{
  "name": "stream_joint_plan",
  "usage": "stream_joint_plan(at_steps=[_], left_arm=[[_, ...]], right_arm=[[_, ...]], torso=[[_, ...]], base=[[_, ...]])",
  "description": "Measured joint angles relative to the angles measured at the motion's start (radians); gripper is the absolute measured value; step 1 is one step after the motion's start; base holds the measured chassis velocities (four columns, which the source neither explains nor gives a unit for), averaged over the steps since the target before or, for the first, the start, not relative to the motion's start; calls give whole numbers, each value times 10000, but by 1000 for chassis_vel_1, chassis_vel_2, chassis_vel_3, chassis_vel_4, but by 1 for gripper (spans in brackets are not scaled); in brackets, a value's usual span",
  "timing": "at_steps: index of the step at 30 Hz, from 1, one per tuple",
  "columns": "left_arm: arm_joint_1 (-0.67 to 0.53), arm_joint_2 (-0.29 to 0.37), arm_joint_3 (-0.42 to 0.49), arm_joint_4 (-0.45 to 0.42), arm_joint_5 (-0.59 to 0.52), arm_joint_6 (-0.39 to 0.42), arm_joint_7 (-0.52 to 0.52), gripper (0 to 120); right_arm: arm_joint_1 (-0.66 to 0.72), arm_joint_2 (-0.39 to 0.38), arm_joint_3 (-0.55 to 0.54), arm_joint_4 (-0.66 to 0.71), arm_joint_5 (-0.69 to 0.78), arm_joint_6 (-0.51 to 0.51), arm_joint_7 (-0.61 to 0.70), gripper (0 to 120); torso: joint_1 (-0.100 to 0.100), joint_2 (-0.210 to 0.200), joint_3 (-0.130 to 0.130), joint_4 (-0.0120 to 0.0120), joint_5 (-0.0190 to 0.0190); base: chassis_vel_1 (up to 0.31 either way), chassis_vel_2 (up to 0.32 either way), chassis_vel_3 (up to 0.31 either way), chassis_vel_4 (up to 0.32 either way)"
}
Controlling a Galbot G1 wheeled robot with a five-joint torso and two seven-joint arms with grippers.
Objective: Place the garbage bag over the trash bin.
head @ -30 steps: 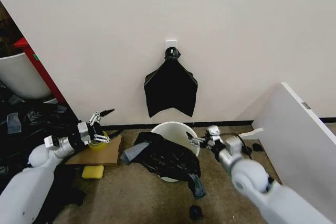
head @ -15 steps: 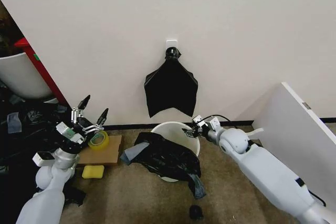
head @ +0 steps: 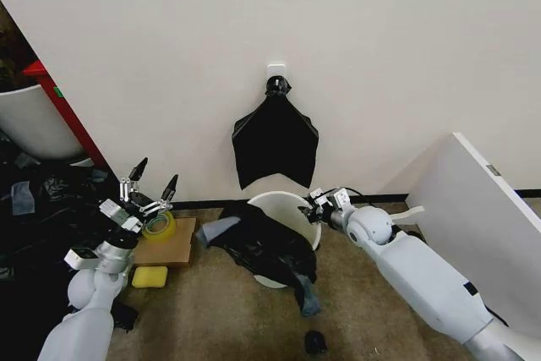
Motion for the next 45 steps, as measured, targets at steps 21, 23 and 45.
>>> stream_joint_plan(at_steps=[21,23,45], left_arm=[[578,-95,0,-572,33,-254,-367,100],[749,-84,-63,-736,16,-250,-376,100],[1430,75,-471,-1041,79,-469,-365,100]], right_arm=[[-6188,285,1338,4068,2480,5142,6545,1],[-6447,283,1479,4154,2260,5253,6409,8],[-7278,-364,374,7033,-742,4931,5423,85]], torso=[[-1,1,-1,-5,1],[-1,0,0,-1,1],[-1,1,0,-3,0]], base=[[0,0,0,0],[0,0,0,0],[0,0,0,0]])
